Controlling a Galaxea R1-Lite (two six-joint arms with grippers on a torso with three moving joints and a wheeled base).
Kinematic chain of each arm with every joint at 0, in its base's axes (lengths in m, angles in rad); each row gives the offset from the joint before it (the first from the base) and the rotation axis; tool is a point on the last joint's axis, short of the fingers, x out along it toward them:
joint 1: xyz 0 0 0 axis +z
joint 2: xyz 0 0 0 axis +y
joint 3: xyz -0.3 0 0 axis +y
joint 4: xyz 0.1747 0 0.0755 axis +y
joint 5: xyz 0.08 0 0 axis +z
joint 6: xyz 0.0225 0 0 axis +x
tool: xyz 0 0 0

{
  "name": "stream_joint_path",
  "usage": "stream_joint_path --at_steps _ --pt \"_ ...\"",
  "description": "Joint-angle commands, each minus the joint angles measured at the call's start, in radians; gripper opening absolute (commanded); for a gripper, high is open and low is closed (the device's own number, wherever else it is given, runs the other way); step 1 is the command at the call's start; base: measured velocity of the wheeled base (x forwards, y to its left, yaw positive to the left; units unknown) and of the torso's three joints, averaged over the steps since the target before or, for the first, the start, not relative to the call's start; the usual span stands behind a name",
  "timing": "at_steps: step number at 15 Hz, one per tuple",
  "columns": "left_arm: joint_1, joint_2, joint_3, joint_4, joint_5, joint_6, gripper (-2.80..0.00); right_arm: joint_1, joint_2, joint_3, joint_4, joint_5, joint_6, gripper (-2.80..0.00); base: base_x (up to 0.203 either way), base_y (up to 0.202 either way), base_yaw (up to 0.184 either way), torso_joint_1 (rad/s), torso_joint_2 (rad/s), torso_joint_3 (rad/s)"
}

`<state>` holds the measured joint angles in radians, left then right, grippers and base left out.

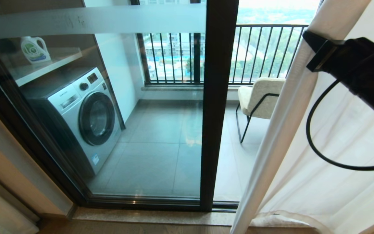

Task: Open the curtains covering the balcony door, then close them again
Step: Close the inner curtains on both sides

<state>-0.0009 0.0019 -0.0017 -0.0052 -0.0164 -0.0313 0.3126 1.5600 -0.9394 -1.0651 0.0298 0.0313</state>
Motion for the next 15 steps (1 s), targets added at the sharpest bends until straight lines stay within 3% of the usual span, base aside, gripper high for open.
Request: stream_joint_path --at_steps 1,15 --pt "0.0 0.0 0.0 -0.001 0.0 -0.001 -2.8 0.0 0.002 0.001 -0.006 0.001 0.0 -2.8 0.0 0.188 0.003 0.005 0.0 0.002" --pt "0.001 0.0 0.0 -0.001 0.0 -0.001 -2.8 0.0 0.008 -0.01 -0.009 0.001 -0.001 -2.8 0.0 0.19 0.002 0.002 0.0 0.002"
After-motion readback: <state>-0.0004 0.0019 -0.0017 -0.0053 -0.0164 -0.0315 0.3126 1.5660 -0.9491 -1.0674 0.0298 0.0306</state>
